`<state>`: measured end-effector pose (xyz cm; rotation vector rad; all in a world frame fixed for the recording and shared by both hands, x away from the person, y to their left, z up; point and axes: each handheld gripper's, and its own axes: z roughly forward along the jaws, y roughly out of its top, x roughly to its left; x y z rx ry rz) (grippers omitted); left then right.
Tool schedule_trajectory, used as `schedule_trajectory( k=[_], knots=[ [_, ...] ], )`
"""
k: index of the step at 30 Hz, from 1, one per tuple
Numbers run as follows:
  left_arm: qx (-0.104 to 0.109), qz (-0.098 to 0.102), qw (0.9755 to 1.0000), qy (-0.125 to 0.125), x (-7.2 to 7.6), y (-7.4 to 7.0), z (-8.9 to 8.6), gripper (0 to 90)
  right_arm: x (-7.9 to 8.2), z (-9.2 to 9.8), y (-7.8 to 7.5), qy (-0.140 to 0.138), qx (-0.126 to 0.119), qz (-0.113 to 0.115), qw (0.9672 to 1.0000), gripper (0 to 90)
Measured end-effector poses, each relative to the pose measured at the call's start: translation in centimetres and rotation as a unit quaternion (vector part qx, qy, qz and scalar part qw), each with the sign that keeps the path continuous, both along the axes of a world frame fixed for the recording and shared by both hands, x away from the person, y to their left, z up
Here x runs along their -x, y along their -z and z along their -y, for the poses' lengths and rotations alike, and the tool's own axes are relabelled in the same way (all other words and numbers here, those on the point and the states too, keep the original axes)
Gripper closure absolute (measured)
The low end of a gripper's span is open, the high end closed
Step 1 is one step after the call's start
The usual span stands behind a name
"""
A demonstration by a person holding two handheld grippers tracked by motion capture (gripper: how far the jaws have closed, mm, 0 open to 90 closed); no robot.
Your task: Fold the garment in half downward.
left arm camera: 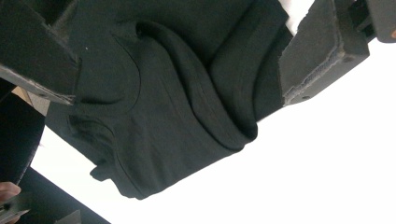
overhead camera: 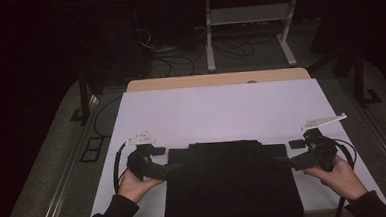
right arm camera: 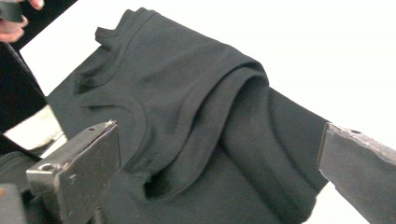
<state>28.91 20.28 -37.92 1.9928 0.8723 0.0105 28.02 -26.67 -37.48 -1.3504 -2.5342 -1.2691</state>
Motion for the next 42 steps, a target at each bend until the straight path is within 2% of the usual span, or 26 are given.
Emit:
schedule_trajectory(
  k=[5,12,14,18,24,27,30,34,38,42],
  knots=[
    [-0.001,0.007,0.9999,0.008,-0.4,-0.4,0.0,0.0,-0.4,0.2,-0.3,0.000,0.001,0.009,1.0000,0.0],
    [0.001,0.005,1.0000,0.004,-1.4,-0.6,-0.2,0.0,-1.0,0.4,-0.6,0.002,0.000,0.014,0.9999,0.0],
    [0.007,-0.004,0.9998,0.016,-1.9,-0.5,-0.3,0.0,-1.4,0.5,-0.4,-0.001,-0.002,0.015,0.9999,0.0],
    [0.011,-0.004,0.9997,0.022,-2.3,-0.2,-0.3,0.0,-1.9,0.6,-0.1,0.000,0.000,0.015,0.9999,0.0],
    [-0.001,-0.004,0.9996,0.029,-3.0,0.4,-0.1,0.0,-2.6,0.6,0.4,-0.001,0.003,0.011,0.9999,0.0],
    [0.001,-0.006,0.9994,0.033,-3.4,0.6,0.0,0.0,-3.0,0.6,0.8,-0.003,0.009,0.009,0.9999,0.0],
    [-0.001,-0.006,0.9994,0.034,-3.7,0.9,0.2,0.0,-3.4,0.6,1.3,-0.004,0.018,0.007,0.9998,0.0],
    [0.000,-0.003,0.9995,0.031,-4.1,1.2,0.2,0.0,-3.8,0.7,1.6,-0.002,0.018,0.007,0.9998,0.0],
    [-0.010,-0.001,0.9995,0.028,-4.5,1.6,0.3,0.0,-4.1,1.0,2.2,0.001,0.017,0.002,0.9999,0.0],
    [-0.008,-0.002,0.9997,0.024,-5.0,2.0,0.0,0.0,-4.4,1.4,2.9,0.001,0.021,-0.008,0.9998,0.0]
  ],
)
